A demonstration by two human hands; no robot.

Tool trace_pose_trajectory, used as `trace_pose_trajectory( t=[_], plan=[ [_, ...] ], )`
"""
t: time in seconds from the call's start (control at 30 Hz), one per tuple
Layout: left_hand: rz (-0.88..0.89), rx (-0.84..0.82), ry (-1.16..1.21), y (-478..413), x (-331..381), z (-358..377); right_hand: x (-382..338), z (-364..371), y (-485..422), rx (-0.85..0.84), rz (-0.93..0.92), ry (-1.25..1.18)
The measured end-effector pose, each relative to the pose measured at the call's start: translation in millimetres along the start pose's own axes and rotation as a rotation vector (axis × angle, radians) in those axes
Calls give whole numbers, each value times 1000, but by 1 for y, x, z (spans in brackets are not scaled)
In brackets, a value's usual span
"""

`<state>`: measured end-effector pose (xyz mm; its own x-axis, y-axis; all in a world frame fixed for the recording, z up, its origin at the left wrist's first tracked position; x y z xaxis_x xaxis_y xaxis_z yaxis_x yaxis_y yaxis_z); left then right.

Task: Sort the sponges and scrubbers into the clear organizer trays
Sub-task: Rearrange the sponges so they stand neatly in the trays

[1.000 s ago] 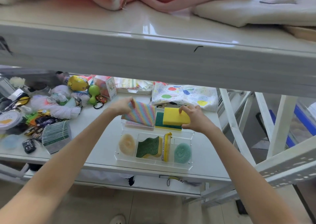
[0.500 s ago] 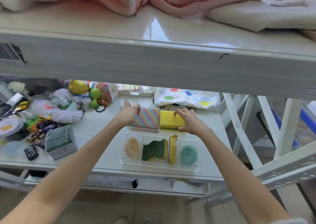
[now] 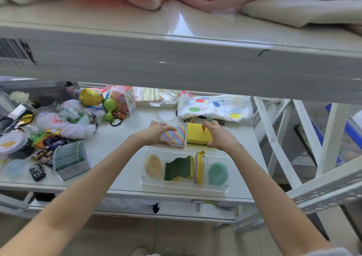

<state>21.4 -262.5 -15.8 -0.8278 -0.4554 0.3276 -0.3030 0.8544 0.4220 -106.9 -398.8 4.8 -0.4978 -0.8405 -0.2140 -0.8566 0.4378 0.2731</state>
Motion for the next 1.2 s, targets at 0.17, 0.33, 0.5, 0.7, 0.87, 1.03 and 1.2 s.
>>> trace_pose_trajectory(
  t=[0.17,0.33,0.5,0.7,0.87,1.03,1.2],
  plan=[
    [-10,-40,-65,-2,-4,3,0,2,-1,-34,-8,-66],
    [-9,-1,-82,-2,-4,-1,-2,7,-4,-13,-13,-78],
    [-21,9,-131,-5,-3,-6,1,9,-5,34,-8,-79],
    [-16,48,-217,-6,-1,-2,3,10,-4,49,-10,-68],
    [-4,76,-229,-4,-3,2,7,9,-3,45,-14,-56],
    [2,69,-236,-4,-3,2,6,11,-4,63,13,-56],
    [7,71,-273,-4,2,-2,4,10,-3,59,48,-13]
  ],
)
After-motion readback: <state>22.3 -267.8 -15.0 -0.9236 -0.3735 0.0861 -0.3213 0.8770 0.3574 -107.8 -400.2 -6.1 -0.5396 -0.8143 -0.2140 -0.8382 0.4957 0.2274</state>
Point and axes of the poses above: each hand's wrist, its own y-axis away from the middle knuckle, its own z-axis out of the palm, x = y × z, the point moved 10 cm from there along -y, towards the middle knuckle, and after that the axes turned 6 degrees about -x, right-handed, at the moved point
